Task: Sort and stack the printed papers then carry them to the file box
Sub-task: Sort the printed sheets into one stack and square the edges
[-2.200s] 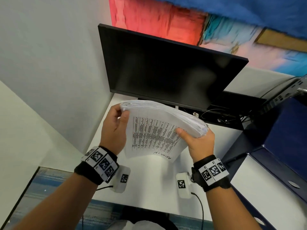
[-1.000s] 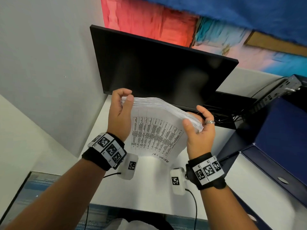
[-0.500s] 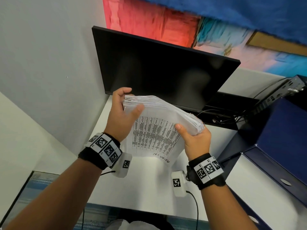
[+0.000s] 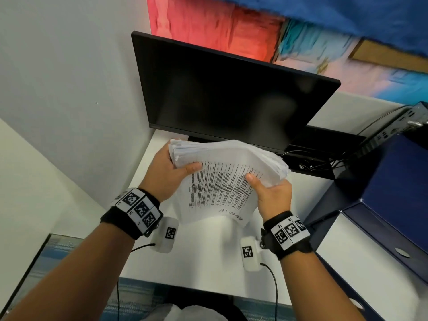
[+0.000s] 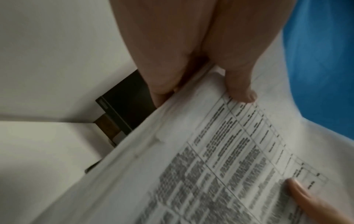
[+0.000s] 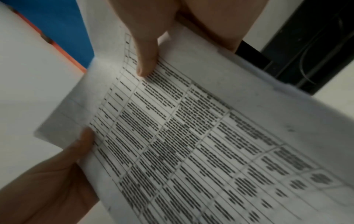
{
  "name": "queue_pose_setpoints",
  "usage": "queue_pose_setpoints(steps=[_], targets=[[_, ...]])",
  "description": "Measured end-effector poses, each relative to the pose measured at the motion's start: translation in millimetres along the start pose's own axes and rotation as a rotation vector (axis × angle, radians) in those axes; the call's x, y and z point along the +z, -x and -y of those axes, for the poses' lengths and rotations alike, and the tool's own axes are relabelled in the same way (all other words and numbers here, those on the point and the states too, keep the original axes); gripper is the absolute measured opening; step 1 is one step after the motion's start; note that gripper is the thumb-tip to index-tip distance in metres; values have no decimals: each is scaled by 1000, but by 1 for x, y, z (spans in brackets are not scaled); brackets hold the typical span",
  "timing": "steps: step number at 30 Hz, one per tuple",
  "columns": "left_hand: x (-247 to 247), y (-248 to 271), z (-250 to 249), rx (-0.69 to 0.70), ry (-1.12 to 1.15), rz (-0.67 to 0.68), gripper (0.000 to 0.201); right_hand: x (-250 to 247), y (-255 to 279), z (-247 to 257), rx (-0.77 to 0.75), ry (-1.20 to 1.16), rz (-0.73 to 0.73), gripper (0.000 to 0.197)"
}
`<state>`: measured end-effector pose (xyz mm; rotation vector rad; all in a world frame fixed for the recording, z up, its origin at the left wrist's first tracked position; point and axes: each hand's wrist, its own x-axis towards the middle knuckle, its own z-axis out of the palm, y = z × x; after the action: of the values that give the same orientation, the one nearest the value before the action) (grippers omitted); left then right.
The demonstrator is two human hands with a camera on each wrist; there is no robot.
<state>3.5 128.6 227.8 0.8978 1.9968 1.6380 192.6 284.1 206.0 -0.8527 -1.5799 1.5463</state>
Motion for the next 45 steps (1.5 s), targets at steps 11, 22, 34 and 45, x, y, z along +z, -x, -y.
queue_pose_setpoints(steps=[11,22,34,45], targets=[[-22,-13,-56,417,-735,112,41,52,-22,69,-633,786,240,13],[-67,12,21,-498,25,-88,22,-11,-19,-44,502,171,49,64],[-18,42,159,-793,-441,-57,38,-15,-2,-141,675,735,197,29],[-38,31,67,5,-166,-324,44,-9,-7,-35,146,186,-68,27]])
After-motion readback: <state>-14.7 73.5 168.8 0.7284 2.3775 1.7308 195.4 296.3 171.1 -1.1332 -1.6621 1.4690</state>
